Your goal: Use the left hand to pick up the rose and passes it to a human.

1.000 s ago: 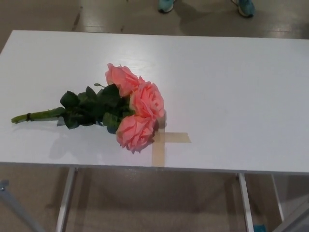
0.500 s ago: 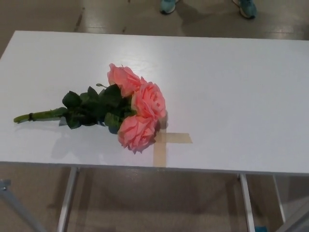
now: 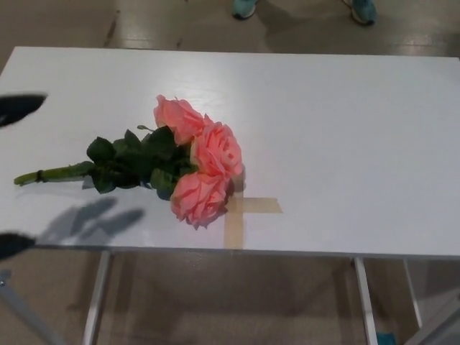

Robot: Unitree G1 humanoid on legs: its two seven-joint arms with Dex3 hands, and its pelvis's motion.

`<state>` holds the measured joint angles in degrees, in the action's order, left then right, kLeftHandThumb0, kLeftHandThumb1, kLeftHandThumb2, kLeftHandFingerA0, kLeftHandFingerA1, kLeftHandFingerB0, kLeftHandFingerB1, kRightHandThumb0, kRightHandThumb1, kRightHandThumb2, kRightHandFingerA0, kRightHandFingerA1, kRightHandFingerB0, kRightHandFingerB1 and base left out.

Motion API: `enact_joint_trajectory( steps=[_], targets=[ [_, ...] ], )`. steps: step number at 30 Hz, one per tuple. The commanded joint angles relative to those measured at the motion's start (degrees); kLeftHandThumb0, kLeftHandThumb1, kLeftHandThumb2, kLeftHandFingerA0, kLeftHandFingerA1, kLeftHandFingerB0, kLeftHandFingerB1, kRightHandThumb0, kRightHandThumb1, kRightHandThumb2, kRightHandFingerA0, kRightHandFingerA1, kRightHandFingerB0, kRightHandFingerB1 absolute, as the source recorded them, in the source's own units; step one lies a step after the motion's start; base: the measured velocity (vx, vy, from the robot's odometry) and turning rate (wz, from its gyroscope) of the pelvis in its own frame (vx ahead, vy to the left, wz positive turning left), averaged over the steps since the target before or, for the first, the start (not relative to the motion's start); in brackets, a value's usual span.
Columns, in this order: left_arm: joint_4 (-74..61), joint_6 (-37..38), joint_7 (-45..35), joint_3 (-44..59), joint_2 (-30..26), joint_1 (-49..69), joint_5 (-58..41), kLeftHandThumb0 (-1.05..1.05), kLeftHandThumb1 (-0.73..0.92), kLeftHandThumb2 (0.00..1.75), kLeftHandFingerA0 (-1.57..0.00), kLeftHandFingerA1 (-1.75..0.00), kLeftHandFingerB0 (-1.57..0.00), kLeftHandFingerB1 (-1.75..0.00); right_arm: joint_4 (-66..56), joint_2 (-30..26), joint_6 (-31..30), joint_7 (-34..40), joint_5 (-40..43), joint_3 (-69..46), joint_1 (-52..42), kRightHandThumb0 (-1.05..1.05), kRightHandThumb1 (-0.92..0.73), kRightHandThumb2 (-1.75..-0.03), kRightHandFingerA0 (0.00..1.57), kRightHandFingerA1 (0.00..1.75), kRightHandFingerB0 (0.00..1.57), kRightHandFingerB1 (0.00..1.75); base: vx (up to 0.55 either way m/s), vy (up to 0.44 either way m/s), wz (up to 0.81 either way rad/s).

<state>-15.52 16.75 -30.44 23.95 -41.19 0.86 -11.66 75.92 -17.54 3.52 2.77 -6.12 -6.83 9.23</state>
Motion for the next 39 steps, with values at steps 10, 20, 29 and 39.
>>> enact_joint_trajectory(
  steps=[10, 20, 29, 39],
  targets=[
    [26.7, -15.9, 5.7, -24.2, -1.9, -29.1, 26.7, -0.26, 0.20, 0.81, -0.06, -0.49, -0.06, -0.48, -0.1, -0.4, 0.1, 0.0, 0.2, -0.2, 0.5, -0.53, -0.78, -0.65, 0.54, 0.58, 0.33, 0.31, 0.00, 0.000, 0.00],
    [39.8, -22.0, 6.4, -37.5, 1.0, -40.1, 35.8, -0.55, 0.39, 0.64, -0.07, -0.29, -0.07, -0.29, -0.1, -0.4, 0.1, -0.2, 0.0, 0.1, 0.7, -0.53, -0.79, -0.64, 0.54, 0.56, 0.33, 0.31, 0.00, 0.000, 0.00],
    [52.4, -21.8, 10.4, -45.0, 5.2, -46.7, 39.1, -0.28, 0.21, 0.80, 0.00, -0.48, 0.00, -0.47, -0.1, -0.5, 0.3, -0.4, 0.2, -0.1, 1.3, -0.53, -0.78, -0.64, 0.54, 0.55, 0.34, 0.31, 0.00, 0.000, 0.00],
    [60.3, -22.6, 14.3, -47.9, 9.8, -48.6, 40.8, -0.30, 0.19, 0.80, 0.00, -0.48, 0.00, -0.47, -0.1, -0.2, 0.3, -0.7, 0.1, 0.0, 0.9, -0.53, -0.78, -0.64, 0.54, 0.55, 0.33, 0.31, 0.00, 0.000, 0.00]
  ],
)
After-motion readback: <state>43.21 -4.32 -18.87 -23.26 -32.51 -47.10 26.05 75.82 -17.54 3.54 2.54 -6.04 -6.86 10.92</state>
